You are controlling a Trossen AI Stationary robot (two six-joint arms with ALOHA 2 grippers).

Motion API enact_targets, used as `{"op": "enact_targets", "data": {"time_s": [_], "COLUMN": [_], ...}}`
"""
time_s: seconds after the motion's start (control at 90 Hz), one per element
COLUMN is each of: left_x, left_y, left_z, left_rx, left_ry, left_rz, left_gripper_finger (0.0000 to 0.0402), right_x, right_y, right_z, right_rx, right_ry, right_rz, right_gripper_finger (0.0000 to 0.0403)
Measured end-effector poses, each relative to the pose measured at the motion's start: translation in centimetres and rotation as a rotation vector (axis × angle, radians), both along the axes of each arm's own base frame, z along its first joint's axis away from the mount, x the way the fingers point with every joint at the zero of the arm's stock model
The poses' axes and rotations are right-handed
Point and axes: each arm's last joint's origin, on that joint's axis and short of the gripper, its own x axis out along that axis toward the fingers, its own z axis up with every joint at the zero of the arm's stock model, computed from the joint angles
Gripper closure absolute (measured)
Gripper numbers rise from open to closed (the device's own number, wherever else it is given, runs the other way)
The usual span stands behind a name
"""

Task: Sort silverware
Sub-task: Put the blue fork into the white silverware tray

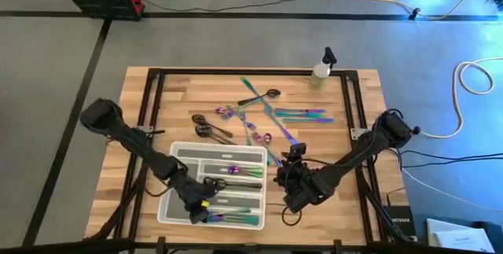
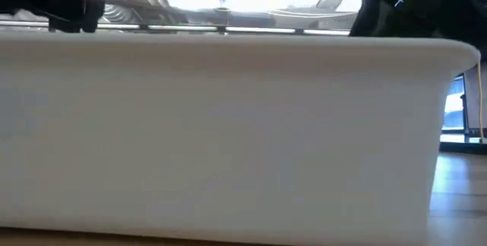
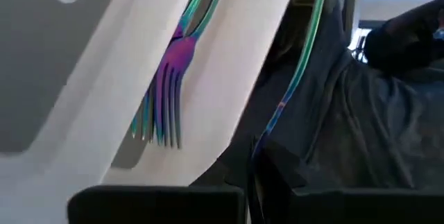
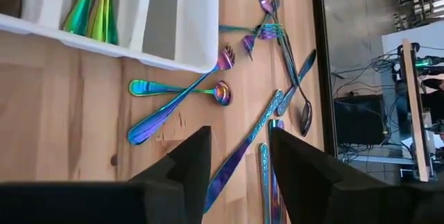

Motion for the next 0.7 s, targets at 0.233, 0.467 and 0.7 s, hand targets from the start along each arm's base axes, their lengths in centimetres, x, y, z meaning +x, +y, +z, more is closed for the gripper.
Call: {"op": "enact_targets", "data": {"time_s": [0.233,0.467,0.7], "left_x": [2.2,3.3,3.7], "left_y": [0.2,1.0,1.5], "left_z": [-0.3,-0.4,-0.3], "left_rx": [-0.015,-0.023,-0.030], "left_ry": [-0.010,-0.016,-0.013], "left_rz": [-0.065,-0.062,-0.041], "left_gripper_finger": [0.0402,0.0402,0.0402], "right_x": [0.0,0.0,0.1], "right_y": [0.0,0.0,0.0], "right_z": [0.0,0.0,0.0], "right_rx": [0.002,0.003,0.005], "right_ry": [-0.002,-0.006,-0.007], "right_rz": [0.000,0.000,0.000], "right_gripper_finger": [0.0272,0.0272,0.0272]}}
